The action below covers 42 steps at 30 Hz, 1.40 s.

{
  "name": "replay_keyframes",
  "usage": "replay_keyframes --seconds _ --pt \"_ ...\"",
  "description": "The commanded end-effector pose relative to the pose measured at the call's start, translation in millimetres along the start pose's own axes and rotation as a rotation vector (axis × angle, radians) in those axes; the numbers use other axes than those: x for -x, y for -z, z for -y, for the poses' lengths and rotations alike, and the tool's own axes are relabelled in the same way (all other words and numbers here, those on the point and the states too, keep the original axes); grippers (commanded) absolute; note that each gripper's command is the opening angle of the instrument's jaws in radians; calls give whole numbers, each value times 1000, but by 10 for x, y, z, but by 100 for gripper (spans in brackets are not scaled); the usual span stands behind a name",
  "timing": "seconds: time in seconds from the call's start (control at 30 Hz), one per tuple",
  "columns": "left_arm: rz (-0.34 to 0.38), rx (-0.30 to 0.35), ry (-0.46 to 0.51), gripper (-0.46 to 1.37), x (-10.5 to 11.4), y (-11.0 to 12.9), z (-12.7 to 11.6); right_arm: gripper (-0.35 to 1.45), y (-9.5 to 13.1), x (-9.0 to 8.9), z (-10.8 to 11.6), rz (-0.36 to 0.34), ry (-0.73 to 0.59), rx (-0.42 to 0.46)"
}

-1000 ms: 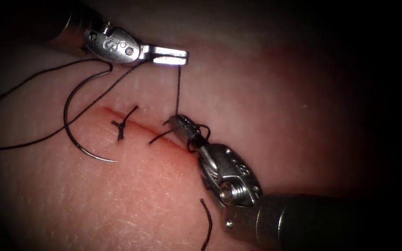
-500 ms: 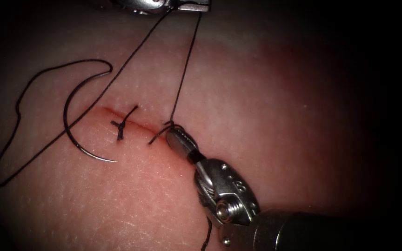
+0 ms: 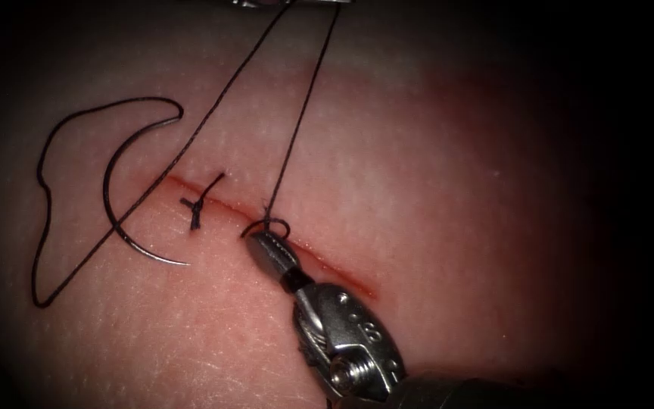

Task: Wound Closure
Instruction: Pull the right gripper down and the left gripper up to tighten the suture

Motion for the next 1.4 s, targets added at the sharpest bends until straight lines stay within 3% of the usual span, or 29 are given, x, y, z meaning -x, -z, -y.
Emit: replay_keyframes --seconds 0.03,0.33,0.63,1.1,1.4 --pt "4 8 -3 -35 1 0 -1 -35 0 -1 2 -6 4 0" --pt "14 5 -16 -35 6 -3 2 -35 6 -5 27 -2 16 -28" --pt "31 -19 -40 -35 16 -20 21 -35 6 22 53 63 21 -33" --pt "75 -72 -91 -35 44 -62 35 -35 9 36 75 104 25 -17" --pt "111 -56 -111 -35 60 -88 36 -35 13 66 96 174 40 -2"
